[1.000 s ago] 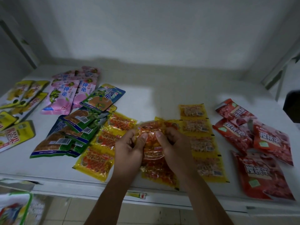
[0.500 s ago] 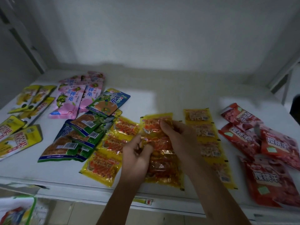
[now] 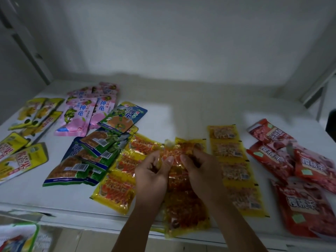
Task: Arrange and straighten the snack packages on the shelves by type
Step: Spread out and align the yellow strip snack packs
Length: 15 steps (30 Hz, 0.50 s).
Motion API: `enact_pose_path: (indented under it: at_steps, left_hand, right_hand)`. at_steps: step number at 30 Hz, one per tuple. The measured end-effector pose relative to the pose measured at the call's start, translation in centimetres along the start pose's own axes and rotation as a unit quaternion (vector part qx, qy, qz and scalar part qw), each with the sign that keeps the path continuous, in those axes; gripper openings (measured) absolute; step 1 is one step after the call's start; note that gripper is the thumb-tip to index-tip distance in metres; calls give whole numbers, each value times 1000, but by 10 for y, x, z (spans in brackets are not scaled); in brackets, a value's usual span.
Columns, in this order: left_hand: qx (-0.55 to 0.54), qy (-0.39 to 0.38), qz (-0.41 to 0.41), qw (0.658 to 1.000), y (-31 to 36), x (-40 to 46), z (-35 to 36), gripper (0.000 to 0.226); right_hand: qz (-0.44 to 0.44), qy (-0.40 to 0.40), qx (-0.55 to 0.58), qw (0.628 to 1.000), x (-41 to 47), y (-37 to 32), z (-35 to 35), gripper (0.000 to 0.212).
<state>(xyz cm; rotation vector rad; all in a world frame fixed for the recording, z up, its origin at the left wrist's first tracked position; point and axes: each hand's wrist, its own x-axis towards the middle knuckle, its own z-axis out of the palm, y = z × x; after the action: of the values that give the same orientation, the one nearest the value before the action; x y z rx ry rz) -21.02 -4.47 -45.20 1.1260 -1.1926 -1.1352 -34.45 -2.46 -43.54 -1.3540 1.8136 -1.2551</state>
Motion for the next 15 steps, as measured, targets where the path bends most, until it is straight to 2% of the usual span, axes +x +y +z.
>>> enact_pose_path:
  at_steps: [2,4,6,9,11,15]
  left_hand:
    - [2,10,7,1000,-1,0,-1,12]
    - [11,20,16,1000,-1,2,-1,9]
    - [18,23,37,999,0,2,0,11]
    - [22,26,51,998,-2,0,0,23]
    - [23,21,49,998,-3,0,0,30]
    - [15,30,8,999,-1,0,0,23]
  right_hand:
    - [6,3,11,1000,0,0,3,20]
    - [-10,17,14,1000,-1,-2,8,18]
    - [-41,37,0,998,-3,-6,12,11]
    - [-67,49,-16,996,-5,-8,14,18]
    - [-66,42,-28,997,-5,-8,13,14]
    - [-36,33,-49,998,-2,-6,14,16]
